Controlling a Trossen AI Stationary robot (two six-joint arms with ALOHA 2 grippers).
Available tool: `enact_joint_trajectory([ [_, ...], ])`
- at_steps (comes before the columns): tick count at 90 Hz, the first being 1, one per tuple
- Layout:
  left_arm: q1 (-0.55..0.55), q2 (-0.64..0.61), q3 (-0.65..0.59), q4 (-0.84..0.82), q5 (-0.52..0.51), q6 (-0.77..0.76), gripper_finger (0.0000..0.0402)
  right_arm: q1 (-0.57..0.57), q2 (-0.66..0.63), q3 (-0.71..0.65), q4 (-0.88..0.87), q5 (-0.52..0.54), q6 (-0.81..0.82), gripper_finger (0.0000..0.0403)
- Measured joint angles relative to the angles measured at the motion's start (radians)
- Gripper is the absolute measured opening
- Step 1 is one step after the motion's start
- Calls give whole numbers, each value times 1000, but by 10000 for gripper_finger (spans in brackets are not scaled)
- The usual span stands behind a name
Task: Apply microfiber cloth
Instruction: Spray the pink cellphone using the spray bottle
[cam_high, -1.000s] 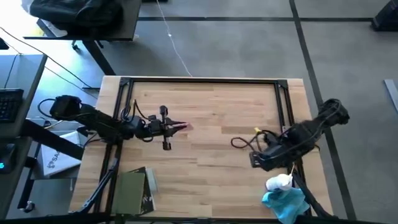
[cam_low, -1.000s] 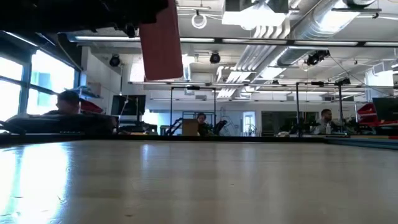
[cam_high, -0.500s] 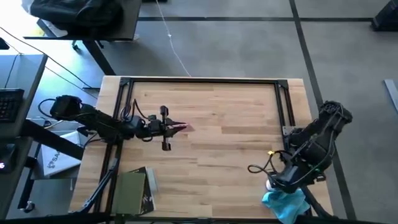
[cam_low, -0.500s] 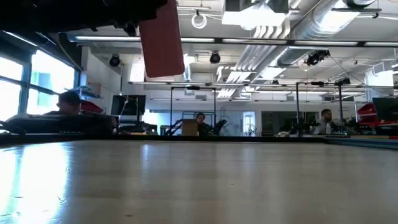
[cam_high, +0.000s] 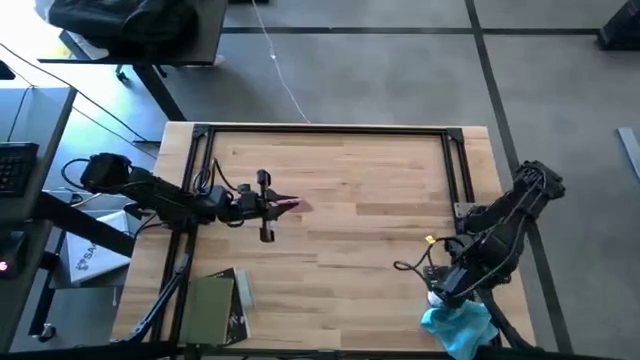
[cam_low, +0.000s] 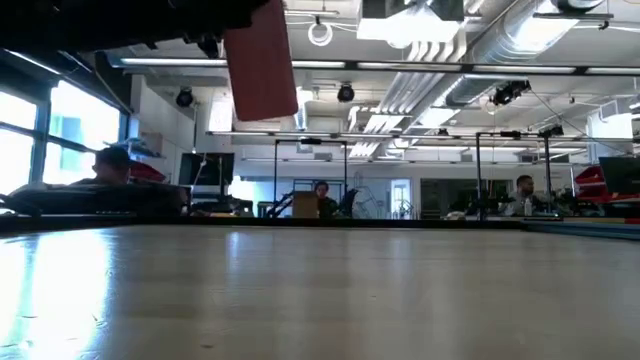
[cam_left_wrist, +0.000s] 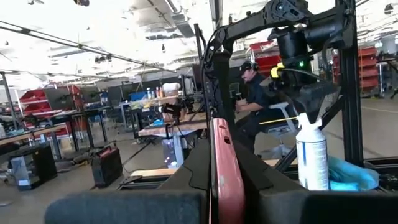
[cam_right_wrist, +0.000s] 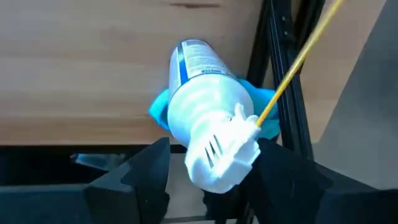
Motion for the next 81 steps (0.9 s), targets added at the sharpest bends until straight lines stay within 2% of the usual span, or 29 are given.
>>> enact_joint_trajectory([
  [13, 0, 0, 0, 3, 0, 0, 7, 4, 0, 0, 4, -60, 16, 180],
  [33, 0, 0, 0, 4, 0, 0, 7, 2, 0, 0, 1, 6, -10, 133],
  [48, 0, 0, 0, 4, 0, -1, 7, 11, 4, 0, 0, 7, -54, 103],
  [81, 0, 0, 0, 4, -3, -8, 7, 15, 41, 0, -1, 17, -244, 89],
])
